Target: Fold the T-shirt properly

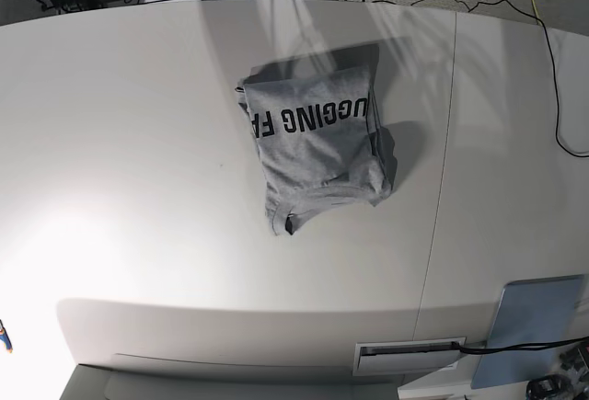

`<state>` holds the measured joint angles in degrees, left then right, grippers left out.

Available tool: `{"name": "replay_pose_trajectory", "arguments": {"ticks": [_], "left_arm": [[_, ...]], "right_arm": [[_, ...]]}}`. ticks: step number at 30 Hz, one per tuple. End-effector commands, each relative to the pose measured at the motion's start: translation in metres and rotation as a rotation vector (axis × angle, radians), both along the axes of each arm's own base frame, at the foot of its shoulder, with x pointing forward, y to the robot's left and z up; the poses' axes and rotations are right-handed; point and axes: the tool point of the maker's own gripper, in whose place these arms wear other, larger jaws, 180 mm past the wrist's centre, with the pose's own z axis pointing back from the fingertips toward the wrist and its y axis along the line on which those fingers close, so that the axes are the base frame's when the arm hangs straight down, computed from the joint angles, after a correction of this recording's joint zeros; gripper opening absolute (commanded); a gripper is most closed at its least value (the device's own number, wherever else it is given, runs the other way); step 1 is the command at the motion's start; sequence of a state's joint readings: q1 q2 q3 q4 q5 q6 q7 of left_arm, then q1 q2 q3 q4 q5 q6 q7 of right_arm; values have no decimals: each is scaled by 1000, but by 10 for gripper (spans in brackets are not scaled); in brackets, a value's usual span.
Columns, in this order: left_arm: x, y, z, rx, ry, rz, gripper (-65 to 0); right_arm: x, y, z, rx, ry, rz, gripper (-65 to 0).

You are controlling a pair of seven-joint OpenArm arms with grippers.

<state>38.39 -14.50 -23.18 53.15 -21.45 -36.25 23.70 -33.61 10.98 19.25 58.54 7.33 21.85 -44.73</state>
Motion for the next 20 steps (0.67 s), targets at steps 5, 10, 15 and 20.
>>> {"name": "replay_pose_trajectory", "arguments": {"ticks": [5,10,15,20], "left_arm": [[12,-12,-35,4,60,11,-533],[41,-33,-62,56,99,-10,-533],[68,-65,-73,49,104,14,-533],[72,-84,-78,61,126,-28,-533]], "right_arm": [[22,13,-31,117,-77,-52,-650],[57,25,-47,151,-157,-103,-650],[88,26,-49,156,-205,-100,-650],[89,23,-50,145,-194,-63,-650]]}}
